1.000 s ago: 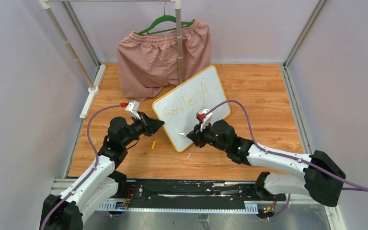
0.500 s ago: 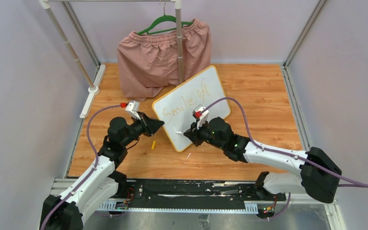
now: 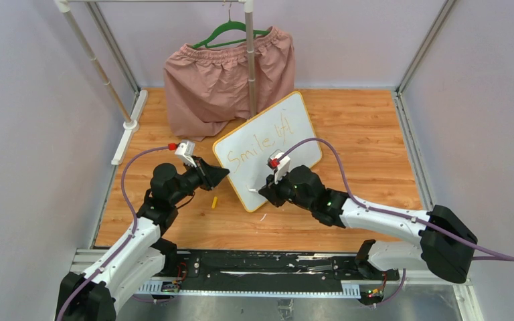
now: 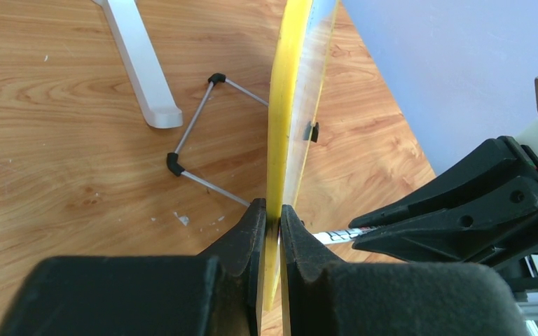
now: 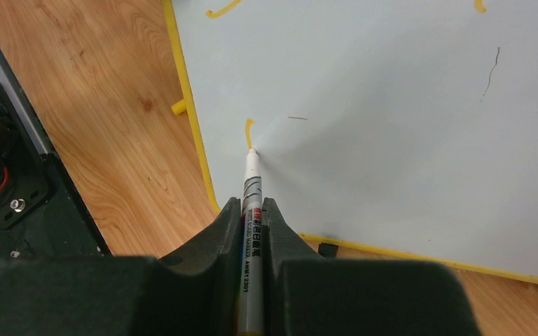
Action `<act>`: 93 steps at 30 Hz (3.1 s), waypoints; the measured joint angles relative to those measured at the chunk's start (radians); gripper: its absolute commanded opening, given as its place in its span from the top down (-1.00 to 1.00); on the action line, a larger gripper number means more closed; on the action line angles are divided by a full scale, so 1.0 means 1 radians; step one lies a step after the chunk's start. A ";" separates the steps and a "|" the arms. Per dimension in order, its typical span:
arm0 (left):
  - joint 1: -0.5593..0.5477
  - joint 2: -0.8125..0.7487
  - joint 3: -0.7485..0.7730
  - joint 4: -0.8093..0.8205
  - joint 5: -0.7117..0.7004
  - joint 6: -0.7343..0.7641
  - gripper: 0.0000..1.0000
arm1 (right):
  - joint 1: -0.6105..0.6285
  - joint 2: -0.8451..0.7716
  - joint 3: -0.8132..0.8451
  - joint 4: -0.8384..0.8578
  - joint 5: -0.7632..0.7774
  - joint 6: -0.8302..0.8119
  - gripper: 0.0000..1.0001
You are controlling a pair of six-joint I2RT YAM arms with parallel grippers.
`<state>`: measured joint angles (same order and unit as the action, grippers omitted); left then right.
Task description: Write a sentence on the whiteboard
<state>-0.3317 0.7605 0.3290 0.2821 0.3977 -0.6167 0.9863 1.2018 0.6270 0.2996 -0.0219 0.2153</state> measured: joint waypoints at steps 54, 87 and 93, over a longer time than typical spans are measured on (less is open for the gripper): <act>0.000 -0.020 0.000 -0.011 -0.012 0.007 1.00 | 0.042 0.050 0.105 -0.071 0.055 -0.008 1.00; 0.000 -0.036 -0.006 -0.014 0.002 0.007 1.00 | -0.058 -0.032 0.140 -0.093 0.082 -0.061 1.00; 0.000 -0.036 -0.006 -0.014 0.002 0.007 1.00 | -0.060 -0.034 0.099 -0.092 0.075 -0.050 1.00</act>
<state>-0.3317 0.7242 0.3229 0.2680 0.4000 -0.6094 0.9268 1.1683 0.7258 0.2081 0.0532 0.1650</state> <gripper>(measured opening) 0.131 0.140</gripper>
